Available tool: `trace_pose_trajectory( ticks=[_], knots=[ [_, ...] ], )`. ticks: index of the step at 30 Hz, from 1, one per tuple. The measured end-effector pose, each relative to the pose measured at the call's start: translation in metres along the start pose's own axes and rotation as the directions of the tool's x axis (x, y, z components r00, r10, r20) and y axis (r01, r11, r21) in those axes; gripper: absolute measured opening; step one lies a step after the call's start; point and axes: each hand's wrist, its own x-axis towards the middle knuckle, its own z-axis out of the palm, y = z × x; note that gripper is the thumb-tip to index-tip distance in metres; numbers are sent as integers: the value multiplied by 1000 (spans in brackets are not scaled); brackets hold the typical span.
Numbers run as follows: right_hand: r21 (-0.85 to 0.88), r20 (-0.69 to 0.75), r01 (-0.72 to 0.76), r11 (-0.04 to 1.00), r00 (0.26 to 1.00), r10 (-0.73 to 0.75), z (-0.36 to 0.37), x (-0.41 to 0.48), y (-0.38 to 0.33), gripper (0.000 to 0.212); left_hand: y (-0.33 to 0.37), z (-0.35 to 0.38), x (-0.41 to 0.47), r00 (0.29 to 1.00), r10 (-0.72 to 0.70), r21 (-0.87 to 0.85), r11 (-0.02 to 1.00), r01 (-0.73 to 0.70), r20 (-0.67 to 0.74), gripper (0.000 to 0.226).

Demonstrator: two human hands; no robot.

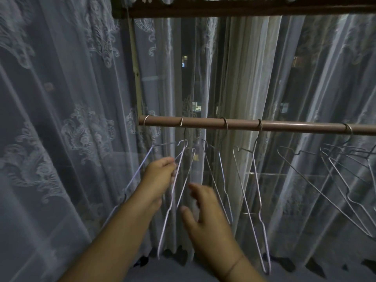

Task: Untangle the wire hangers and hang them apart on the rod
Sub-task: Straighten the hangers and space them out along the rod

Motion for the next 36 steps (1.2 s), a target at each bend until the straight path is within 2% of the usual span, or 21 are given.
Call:
trace_pose_trajectory(
  ticks=[2, 5, 11, 15, 21, 27, 31, 36],
  knots=[
    [39, 43, -109, 993, 993, 108, 18, 4, 7, 53, -3, 2, 3, 995, -74, -138, 987, 83, 68, 31],
    [79, 58, -208, 975, 977, 204, 31, 11, 15, 45, -5, 2, 9, 991, -98, -173, 978, 113, 97, 24],
    [156, 28, -214, 964, 977, 212, 35, 25, 16, 33, 6, 13, 31, 995, -80, -221, 971, 91, 58, 25],
    [188, -51, -208, 960, 974, 221, 30, 37, 23, 29, 12, 21, 45, 993, -87, -228, 968, 102, 74, 24],
    [172, -107, -264, 949, 953, 284, 20, 49, 45, 35, -24, 13, 33, 985, -108, -34, 993, 114, 131, 23],
    [85, -68, -301, 950, 949, 307, 25, 48, 67, 40, -76, -12, 7, 974, -123, 209, 974, 83, 191, 26],
    [-125, 60, -297, 947, 950, 306, 30, 41, 77, 44, -107, -33, 2, 972, -90, 379, 925, 2, 216, 30],
    [-393, 234, -242, 887, 907, 351, 34, 18, 84, 26, -137, -59, -7, 959, -55, 560, 820, -116, 280, 38]
  ],
)
